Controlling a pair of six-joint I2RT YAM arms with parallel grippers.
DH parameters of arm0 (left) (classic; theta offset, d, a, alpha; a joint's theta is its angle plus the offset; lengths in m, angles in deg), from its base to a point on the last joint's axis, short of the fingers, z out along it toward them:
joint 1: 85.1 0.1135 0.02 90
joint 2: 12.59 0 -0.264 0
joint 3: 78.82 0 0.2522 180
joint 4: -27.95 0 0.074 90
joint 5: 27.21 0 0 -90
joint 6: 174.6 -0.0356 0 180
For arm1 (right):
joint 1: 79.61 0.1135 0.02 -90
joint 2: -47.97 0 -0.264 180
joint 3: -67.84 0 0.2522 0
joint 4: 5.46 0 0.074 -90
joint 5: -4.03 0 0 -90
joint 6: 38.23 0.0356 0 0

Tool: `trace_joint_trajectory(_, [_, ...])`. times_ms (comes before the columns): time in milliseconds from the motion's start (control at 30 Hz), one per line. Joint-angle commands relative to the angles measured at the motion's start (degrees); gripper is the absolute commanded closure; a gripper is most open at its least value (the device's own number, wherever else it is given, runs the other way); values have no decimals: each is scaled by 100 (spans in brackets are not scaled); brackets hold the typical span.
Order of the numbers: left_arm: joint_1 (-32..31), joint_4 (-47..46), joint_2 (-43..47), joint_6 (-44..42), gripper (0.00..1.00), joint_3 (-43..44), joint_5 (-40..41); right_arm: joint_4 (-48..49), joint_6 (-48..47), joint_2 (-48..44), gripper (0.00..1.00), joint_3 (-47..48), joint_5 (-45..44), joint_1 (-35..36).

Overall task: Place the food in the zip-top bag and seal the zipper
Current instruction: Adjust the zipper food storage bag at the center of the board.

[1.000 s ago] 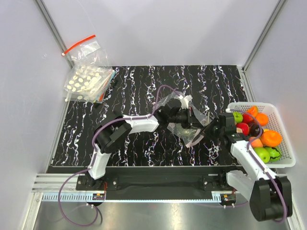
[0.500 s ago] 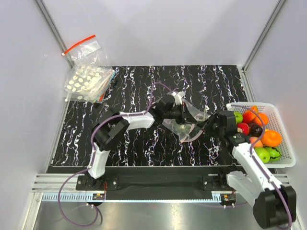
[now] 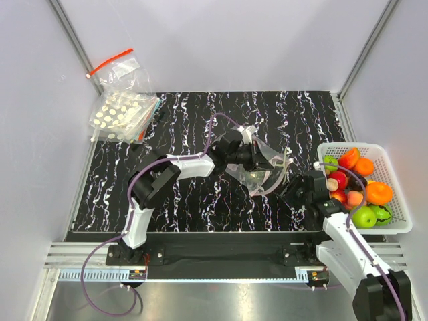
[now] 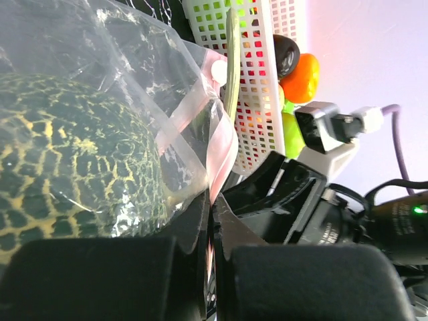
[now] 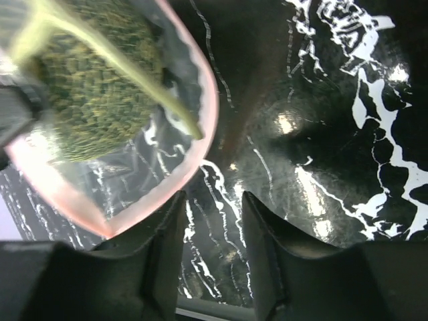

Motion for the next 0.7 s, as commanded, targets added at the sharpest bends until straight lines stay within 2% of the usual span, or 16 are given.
trace_joint_trajectory(0, [69,-136,-108,-107,97,131,-117,615,19,216,50,-12,53,33])
trace_joint_trajectory(33, [77,-153,-108,-107,97,105,-143,703,10,391,43,-21,27,25])
trace_joint_trajectory(67, [86,-206,-116,-90,97,96,-152,904,1,471,42,-30,18,25])
trace_joint_trajectory(367, [130,-347,-73,7,97,17,-249,2301,229,1605,42,-100,-184,25])
trace_joint_trajectory(533, [156,-391,-55,42,97,17,-293,2865,361,2001,51,-162,-333,25])
trace_joint_trajectory(600, [156,-382,-46,42,97,34,-319,2936,388,2028,58,-153,-386,25])
trace_joint_trajectory(667, [165,-338,-2,25,97,43,-328,2823,335,2010,72,-5,-456,25])
